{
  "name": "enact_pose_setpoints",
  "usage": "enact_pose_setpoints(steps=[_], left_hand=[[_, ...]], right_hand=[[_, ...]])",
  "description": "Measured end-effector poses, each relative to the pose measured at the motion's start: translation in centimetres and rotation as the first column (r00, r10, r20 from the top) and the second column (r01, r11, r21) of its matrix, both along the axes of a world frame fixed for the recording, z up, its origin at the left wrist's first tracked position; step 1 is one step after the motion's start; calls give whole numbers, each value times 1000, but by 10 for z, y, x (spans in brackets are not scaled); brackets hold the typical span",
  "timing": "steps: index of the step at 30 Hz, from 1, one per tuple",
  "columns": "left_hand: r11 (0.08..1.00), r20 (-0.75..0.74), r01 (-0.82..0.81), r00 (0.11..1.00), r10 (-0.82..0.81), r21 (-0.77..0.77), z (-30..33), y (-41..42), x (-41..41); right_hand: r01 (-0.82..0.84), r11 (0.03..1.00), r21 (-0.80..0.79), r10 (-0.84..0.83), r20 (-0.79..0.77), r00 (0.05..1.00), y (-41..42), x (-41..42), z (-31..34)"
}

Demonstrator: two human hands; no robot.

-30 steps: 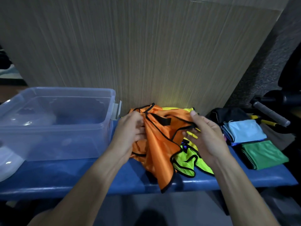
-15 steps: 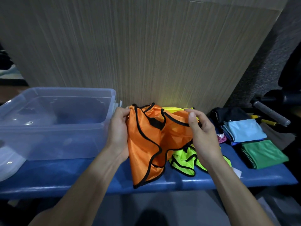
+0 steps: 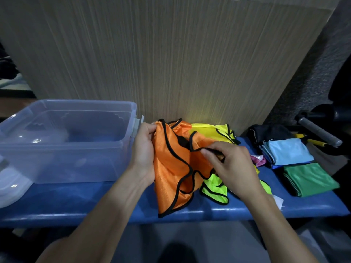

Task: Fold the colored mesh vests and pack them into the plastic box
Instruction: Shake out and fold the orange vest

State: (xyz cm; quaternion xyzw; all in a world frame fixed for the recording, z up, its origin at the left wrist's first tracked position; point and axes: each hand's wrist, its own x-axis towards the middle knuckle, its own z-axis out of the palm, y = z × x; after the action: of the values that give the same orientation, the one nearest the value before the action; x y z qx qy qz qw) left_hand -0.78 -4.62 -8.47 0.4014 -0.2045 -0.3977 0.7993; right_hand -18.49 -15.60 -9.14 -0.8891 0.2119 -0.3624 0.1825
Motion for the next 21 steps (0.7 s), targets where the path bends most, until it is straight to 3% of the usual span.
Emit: enact_pose_setpoints(steps=[2,4,6,8,12,14,15,17,19,21], left_hand=[[1000,2,-12,1000,12,12,-1,-1,0],[999,1,-26,1000,26,35,-1,-1,0],[997,9,-43,999,42,61,-1,0,0],[996,10,-54,999,53,68,1,0,-2],[988,24,-117,993,115,103,4,1,-7],[938,227,-280,946,233,203,4,2,-6],[887,426,-398,863,274,236,5,4,-5],[791,764,-572,604,227,217,5,8,-9],[763,923,-646,308,229,27,5,15,-15],[819,968,-545,53,246,-179,7,21,-18]], right_hand=[[-48,983,179,35,74,997,6,3,-2],[-198,889,412,131,185,974,12,6,-3],[-322,780,537,228,236,945,19,8,-4],[-383,722,576,286,256,924,28,10,-6],[-290,820,494,186,249,950,36,20,-18],[-287,835,469,154,302,941,33,21,-16],[-286,845,451,143,326,934,29,19,-13],[-286,865,412,139,351,926,24,14,-7],[-245,896,370,127,315,940,21,10,-4],[-209,926,314,127,261,957,20,10,-5]])
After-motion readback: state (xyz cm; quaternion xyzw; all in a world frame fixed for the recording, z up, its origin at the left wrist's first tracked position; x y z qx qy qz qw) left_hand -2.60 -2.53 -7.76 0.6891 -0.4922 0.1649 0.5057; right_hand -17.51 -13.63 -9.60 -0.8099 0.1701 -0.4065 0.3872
